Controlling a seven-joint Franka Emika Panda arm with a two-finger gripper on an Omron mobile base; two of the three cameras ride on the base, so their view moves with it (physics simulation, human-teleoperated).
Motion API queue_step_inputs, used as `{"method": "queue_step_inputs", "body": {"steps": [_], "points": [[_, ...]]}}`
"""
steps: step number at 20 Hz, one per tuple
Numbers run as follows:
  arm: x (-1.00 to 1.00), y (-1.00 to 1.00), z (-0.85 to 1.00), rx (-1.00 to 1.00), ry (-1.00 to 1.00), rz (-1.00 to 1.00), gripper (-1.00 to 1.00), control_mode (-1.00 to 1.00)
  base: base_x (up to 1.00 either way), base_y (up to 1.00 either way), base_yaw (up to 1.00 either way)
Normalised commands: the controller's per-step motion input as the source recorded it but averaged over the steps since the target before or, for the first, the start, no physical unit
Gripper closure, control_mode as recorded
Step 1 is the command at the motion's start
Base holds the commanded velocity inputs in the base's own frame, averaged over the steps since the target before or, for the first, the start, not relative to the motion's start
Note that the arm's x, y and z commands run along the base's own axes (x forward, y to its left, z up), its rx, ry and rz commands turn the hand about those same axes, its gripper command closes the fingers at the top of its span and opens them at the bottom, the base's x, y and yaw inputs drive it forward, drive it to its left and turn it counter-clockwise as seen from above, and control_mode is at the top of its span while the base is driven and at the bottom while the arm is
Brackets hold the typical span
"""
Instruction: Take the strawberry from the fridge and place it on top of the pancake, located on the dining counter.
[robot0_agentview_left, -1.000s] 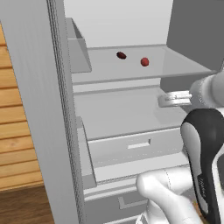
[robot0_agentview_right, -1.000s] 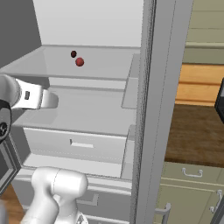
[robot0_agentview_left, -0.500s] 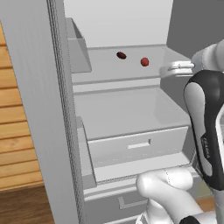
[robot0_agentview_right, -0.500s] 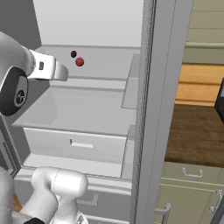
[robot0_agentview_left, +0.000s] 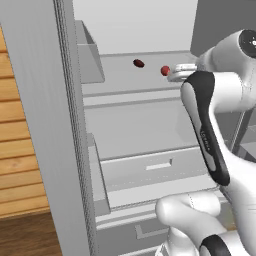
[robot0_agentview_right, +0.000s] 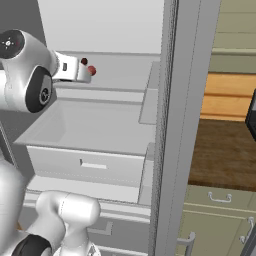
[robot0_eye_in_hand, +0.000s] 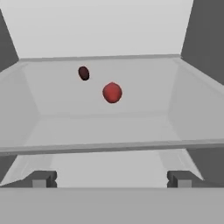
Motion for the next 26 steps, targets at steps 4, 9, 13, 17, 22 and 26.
{"method": "queue_step_inputs", "body": {"steps": [4, 9, 13, 17, 22, 26], "points": [[1.00, 0.08, 0.04, -0.03, 0.00, -0.06, -1.00, -1.00, 0.00, 0.00, 0.00], [1.00, -0.14, 0.02, -0.01, 0.15, -0.07, -1.00, -1.00, 0.00, 0.00, 0.00], [0.93, -0.10, 0.00, 0.00, 0.12, -0.03, -1.00, -1.00, 0.00, 0.00, 0.00], [0.53, 0.00, 0.00, 0.00, 0.02, 0.00, -1.00, -1.00, 0.00, 0.00, 0.00], [0.03, 0.11, -0.12, 0.00, 0.00, 0.00, -1.00, -1.00, 0.00, 0.00, 0.00], [0.21, 0.01, -0.34, 0.00, 0.00, 0.00, -1.00, -1.00, 0.00, 0.00, 0.00]]}}
